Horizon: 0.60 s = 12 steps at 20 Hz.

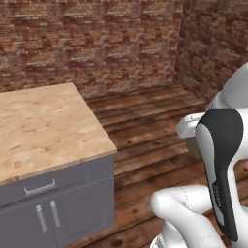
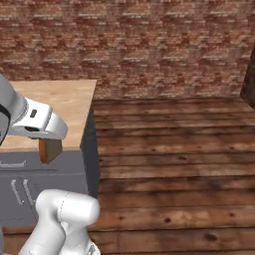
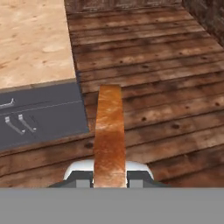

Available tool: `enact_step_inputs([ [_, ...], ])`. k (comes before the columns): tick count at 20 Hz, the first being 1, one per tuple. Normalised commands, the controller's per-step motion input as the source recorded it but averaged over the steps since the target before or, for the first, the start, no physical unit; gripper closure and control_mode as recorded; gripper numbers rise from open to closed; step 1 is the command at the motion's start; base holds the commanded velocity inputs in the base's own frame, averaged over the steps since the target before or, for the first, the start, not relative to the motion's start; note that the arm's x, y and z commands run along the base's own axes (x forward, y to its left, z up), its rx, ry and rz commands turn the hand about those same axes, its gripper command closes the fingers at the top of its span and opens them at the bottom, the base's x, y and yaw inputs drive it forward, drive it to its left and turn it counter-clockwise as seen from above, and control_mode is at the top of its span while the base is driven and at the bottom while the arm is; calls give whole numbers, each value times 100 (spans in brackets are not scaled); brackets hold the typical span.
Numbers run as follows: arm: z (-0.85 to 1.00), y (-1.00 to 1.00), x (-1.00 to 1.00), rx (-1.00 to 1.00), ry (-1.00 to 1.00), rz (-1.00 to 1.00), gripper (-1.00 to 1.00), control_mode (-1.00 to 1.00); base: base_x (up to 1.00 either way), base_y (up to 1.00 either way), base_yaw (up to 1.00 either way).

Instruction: Start the toaster. Once the lever pops up, take the bread to the plate on the dining counter.

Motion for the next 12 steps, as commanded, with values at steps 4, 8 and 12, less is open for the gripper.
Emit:
enact_step_inputs([
  [4, 0, 0, 0, 0, 0, 0, 100, 100, 70, -100, 43],
  [8, 0, 0, 0, 0, 0, 0, 100, 100, 84, -100, 47],
  [12, 0, 0, 0, 0, 0, 0, 100, 100, 100, -100, 44],
])
